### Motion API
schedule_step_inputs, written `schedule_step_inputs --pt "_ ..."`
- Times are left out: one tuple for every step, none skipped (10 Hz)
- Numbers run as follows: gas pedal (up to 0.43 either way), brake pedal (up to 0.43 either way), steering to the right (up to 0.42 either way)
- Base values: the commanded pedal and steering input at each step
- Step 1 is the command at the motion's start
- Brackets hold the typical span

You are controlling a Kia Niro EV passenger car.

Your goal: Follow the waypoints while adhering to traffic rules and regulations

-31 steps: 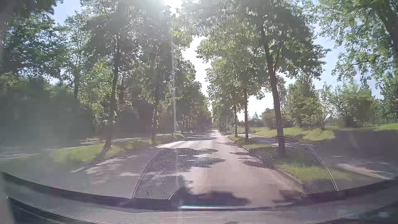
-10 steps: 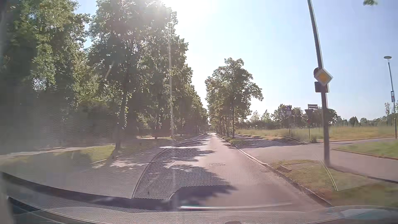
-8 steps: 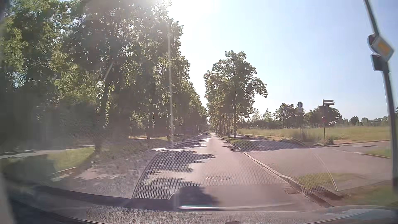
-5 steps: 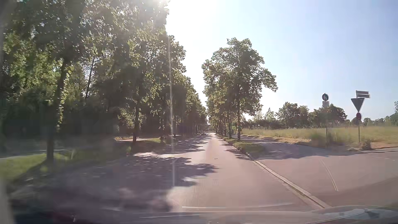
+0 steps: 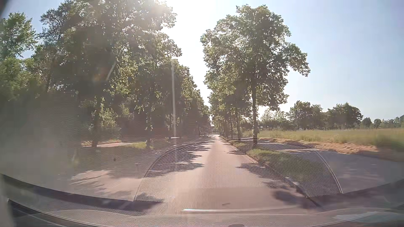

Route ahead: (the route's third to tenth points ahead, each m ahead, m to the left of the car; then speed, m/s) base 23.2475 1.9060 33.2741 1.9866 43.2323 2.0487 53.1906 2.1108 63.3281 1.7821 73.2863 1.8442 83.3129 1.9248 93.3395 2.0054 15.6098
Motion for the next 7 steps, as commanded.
schedule_step_inputs --pt "0.189 0.012 -0.001" --pt "0.189 0.012 -0.001" --pt "0.189 0.006 -0.001" --pt "0.189 0.012 -0.001" --pt "0.189 0.012 -0.001" --pt "0.189 0.012 -0.001" --pt "0.189 0.012 -0.001"
